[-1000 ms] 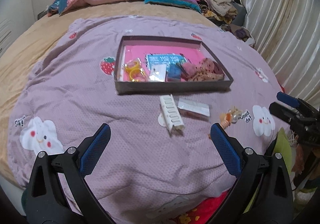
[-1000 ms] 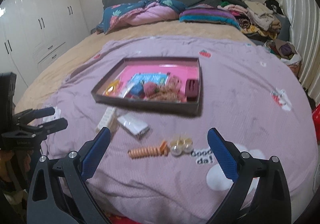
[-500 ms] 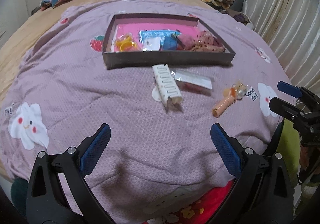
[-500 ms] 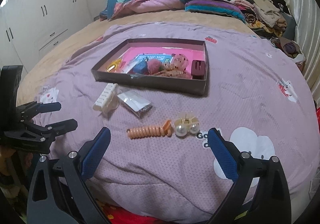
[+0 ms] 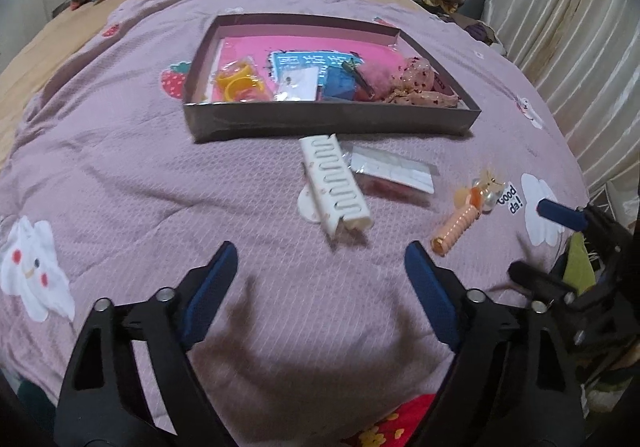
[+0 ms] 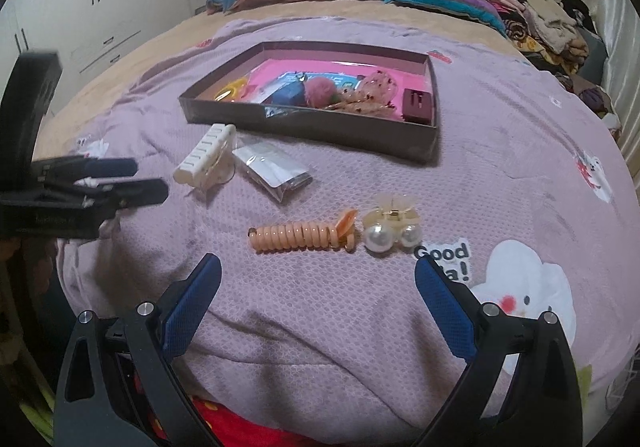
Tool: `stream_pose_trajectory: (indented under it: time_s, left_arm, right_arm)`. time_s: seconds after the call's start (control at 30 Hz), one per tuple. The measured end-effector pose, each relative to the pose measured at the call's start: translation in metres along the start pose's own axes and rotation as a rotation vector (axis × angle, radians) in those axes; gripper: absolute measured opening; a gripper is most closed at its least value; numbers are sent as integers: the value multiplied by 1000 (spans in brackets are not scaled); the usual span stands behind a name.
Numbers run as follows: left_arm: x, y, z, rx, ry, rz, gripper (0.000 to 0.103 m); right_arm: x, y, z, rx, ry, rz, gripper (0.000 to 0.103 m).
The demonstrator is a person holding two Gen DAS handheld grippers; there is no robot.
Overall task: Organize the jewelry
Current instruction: 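Grasp the white slotted hair clip with the left tool while the right tool grasps the orange coil tie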
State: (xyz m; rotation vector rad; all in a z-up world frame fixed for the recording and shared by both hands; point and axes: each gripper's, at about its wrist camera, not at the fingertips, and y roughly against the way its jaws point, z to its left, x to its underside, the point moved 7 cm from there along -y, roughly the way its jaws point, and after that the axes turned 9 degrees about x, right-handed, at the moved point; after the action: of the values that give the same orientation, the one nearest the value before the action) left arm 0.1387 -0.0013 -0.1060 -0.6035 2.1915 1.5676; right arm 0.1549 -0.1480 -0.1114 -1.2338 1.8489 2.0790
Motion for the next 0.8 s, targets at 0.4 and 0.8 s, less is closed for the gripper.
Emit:
stream_pose_trajectory:
  time_s: [0.4,0.8]
  left_arm:
    - [-20,-49,5,32,23,67,32]
    - [-19,-41,26,41,57,52,20]
  right_arm:
    - [-4,-34,10,-11,39,36,97]
    - [-11,-70,19,16,84,66,98]
